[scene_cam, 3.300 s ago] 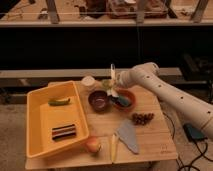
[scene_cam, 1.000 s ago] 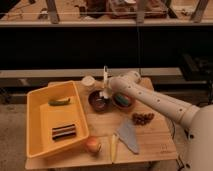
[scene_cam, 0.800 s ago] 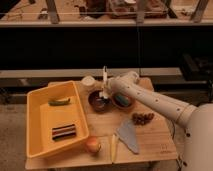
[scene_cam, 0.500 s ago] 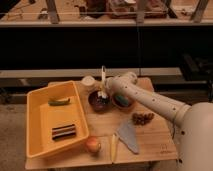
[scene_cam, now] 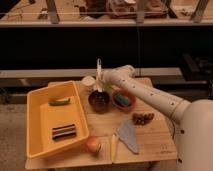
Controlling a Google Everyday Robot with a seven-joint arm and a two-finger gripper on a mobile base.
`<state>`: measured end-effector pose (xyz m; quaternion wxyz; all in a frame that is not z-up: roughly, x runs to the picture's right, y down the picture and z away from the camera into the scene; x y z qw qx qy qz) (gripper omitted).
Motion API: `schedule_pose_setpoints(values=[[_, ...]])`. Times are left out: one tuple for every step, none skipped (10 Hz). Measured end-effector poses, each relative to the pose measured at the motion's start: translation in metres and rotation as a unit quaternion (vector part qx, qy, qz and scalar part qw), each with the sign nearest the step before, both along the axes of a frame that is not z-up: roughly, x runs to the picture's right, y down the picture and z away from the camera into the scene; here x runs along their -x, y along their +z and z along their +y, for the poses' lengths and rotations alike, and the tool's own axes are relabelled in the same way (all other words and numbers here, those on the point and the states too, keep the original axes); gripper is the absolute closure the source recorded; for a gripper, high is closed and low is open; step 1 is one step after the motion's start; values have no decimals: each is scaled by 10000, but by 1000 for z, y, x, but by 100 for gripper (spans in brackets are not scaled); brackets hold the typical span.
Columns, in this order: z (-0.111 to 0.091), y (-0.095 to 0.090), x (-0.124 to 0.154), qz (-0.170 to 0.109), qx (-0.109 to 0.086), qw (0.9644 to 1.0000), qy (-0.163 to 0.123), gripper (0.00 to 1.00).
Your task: Wipe purple bowl with brush
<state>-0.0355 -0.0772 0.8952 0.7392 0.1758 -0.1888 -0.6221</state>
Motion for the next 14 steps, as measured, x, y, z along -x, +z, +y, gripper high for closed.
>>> schedule_pose_setpoints(values=[[-6,-4,5,-43,-45,10000,-9,100],[-8,-4,9,-83,-75,9999,-27,100],[-8,-4,9,-85,-72,9999,-20,100],[-7,-3,8,-84,-69,9999,-18,100],[-8,-4,7,-79,-72,9999,-10,100],[-7,-4,8,-82,-71,9999,-15,100],[-7,-4,8,-85,-72,9999,-18,100],[-7,-4,9,-60,-100,9999,-26,100],[-4,-3,7,36,-175,9998,26,100],[3,1,2,165,-301,9994,104,100],[14,11,-6,327,-465,9982,213,100],[25,20,-10,407,-544,9973,266,100],[34,32,-13,466,-603,9966,300,100],[38,37,-15,479,-602,9965,324,100]])
